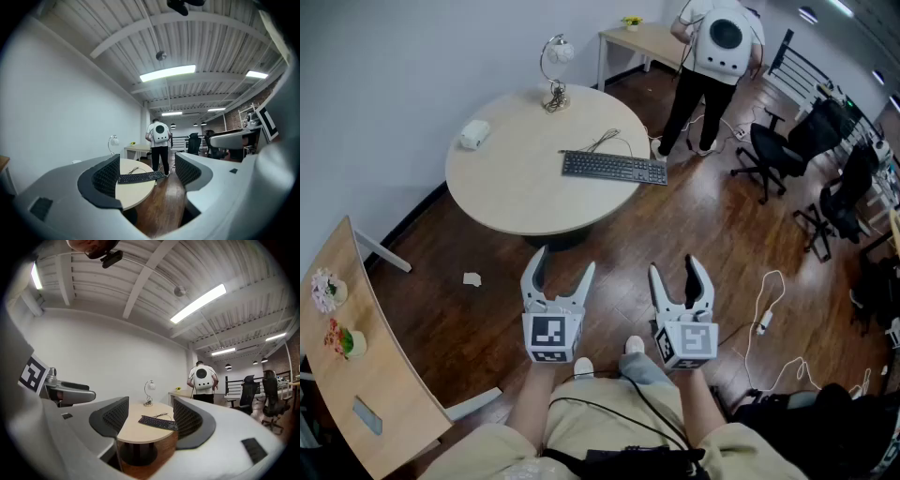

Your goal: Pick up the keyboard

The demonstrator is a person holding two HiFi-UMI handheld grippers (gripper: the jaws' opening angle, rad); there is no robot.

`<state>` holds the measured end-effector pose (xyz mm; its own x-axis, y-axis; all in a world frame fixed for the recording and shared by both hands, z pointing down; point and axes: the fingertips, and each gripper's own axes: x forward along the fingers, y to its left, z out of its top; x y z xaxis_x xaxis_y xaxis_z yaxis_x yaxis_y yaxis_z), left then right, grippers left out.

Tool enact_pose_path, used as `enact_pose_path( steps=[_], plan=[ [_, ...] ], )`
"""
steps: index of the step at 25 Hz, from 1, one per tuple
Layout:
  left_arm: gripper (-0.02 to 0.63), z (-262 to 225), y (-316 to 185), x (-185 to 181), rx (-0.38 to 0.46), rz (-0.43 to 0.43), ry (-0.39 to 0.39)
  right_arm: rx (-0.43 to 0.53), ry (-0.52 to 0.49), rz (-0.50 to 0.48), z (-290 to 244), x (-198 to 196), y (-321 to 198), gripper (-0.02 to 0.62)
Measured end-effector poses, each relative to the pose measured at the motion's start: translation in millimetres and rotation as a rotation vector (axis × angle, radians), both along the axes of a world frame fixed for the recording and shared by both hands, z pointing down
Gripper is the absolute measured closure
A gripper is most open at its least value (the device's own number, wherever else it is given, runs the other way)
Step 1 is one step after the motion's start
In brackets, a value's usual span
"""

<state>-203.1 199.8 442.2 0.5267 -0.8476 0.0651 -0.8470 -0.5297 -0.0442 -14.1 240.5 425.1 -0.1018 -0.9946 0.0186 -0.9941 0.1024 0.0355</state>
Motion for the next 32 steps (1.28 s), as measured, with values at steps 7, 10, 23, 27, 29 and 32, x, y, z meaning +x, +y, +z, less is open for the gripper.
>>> enact_pose_path(
  steps=[7, 10, 23, 27, 29, 32],
  plan=[
    [0.253, 7, -18, 8, -0.008, -0.056, -0.021, 0.005, -0.024, -0.04, 6, 14, -24, 0.287],
    [0.253, 2, -34, 22, 0.0, -0.077, -0.014, 0.003, -0.043, -0.073, 9, 25, -47, 0.287],
    [0.253, -19, -107, 165, 0.035, -0.1, -0.066, 0.095, -0.056, -0.1, -17, 170, -132, 0.287],
    [0.253, -4, -117, 186, -0.006, -0.105, -0.088, 0.082, 0.225, -0.213, -5, 155, -140, 0.287],
    [0.253, 1, -125, 189, -0.019, -0.118, -0.096, 0.071, 0.143, -0.27, -1, 147, -148, 0.287],
    [0.253, 2, -143, 192, -0.015, -0.133, -0.107, 0.042, 0.072, -0.294, 6, 149, -167, 0.287]
  ],
)
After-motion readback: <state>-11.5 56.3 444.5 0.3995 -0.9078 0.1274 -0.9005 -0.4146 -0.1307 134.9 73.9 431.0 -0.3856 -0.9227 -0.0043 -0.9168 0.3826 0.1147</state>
